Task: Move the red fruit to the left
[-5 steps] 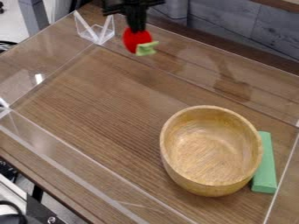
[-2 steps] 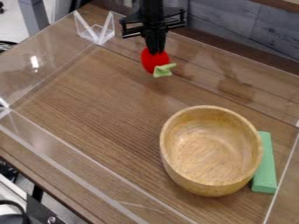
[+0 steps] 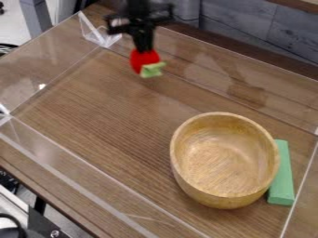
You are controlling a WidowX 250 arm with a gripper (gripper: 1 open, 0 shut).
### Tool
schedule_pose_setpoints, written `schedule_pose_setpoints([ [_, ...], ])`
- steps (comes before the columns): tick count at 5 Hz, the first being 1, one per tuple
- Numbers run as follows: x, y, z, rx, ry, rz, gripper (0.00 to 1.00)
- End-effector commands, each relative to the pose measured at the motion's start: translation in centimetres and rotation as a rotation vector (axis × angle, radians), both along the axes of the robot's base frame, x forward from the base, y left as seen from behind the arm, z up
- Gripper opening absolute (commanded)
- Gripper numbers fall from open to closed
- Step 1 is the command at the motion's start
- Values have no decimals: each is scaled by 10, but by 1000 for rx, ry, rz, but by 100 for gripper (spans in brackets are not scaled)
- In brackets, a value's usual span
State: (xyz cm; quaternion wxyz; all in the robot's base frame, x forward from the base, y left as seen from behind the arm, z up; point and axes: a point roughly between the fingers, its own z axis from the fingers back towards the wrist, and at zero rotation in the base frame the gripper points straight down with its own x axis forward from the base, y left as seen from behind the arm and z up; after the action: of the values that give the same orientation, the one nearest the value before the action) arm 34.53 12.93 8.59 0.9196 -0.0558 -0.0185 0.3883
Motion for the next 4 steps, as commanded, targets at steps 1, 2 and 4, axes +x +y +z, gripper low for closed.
schedule_pose_setpoints([
  [1, 9, 13, 34, 40, -107, -38, 0],
  [2, 4, 16, 28, 50, -110, -79, 0],
  [4, 4, 26, 22, 61, -105, -113, 0],
])
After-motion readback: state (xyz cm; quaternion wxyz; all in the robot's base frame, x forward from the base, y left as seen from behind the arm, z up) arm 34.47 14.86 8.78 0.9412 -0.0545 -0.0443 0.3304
